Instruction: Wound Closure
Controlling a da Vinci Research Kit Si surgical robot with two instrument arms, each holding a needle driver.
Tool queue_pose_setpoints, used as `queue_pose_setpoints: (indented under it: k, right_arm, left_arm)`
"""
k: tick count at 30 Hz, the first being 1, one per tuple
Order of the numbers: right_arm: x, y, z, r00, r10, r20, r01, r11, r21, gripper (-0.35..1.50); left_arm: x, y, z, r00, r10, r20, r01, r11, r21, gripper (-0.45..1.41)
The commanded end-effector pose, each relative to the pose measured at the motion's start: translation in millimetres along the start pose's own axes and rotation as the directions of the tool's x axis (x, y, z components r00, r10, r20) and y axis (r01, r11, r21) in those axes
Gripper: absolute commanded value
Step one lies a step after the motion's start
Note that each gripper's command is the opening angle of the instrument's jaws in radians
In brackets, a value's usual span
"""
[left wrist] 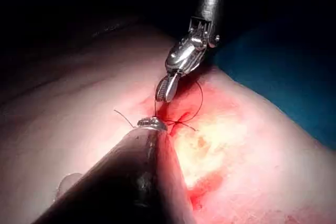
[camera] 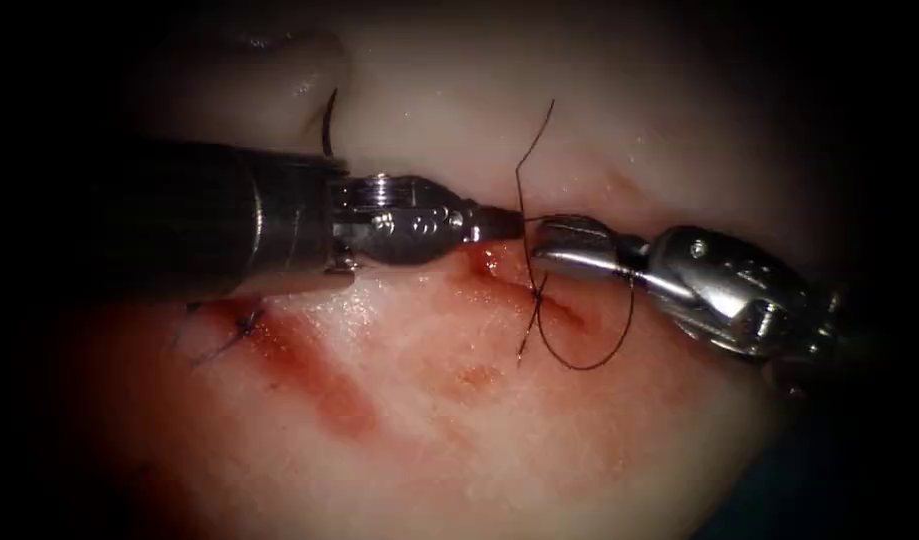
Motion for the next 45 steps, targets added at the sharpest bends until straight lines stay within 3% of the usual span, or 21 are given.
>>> queue_pose_setpoints:
  k: [1,7,10,14,15,18,25,39,45]
  right_arm:
    - [-0.7,-0.2,1.1,1.0,0.003,-0.004,-0.003,1.0,-0.011,0.0]
    - [-0.8,1.0,1.0,0.999,0.028,-0.033,-0.032,0.992,-0.124,0.07]
    - [-0.9,1.8,1.2,0.996,0.071,-0.054,-0.08,0.98,-0.18,0.34]
    - [-1.0,2.9,1.6,0.992,0.108,-0.059,-0.119,0.961,-0.248,0.46]
    - [-1.3,3.6,1.9,0.991,0.123,-0.046,-0.131,0.951,-0.279,0.61]
    - [-2.4,4.8,2.4,0.987,0.155,-0.038,-0.159,0.934,-0.319,0.81]
    - [-6.3,7.0,4.0,0.966,0.259,-0.003,-0.244,0.908,-0.339,1.01]
    - [-7.7,7.6,7.6,0.951,0.307,0.014,-0.287,0.902,-0.323,0.99]
    - [-7.5,8.2,8.4,0.952,0.307,0.01,-0.287,0.9,-0.329,0.86]
  left_arm:
    - [0.1,0.1,0.9,1.0,0.002,-0.003,-0.002,1.0,-0.002,-0.45]
    - [0.3,2.2,1.4,1.0,0.009,0.001,-0.008,1.0,-0.021,-0.45]
    - [0.6,2.9,1.4,1.0,0.009,0.004,-0.009,1.0,-0.027,-0.45]
    - [0.8,3.2,1.5,1.0,0.008,0.005,-0.008,0.999,-0.032,-0.45]
    - [0.9,3.3,1.5,1.0,0.008,0.005,-0.008,0.999,-0.032,-0.45]
    - [1.0,3.3,1.4,1.0,0.008,0.007,-0.008,0.999,-0.034,-0.45]
    - [1.0,3.3,1.4,1.0,0.01,0.009,-0.009,0.999,-0.037,-0.45]
    - [1.0,3.5,1.4,1.0,0.011,0.011,-0.011,0.999,-0.044,-0.45]
    - [0.9,3.5,1.3,1.0,0.012,0.011,-0.012,0.999,-0.045,-0.45]
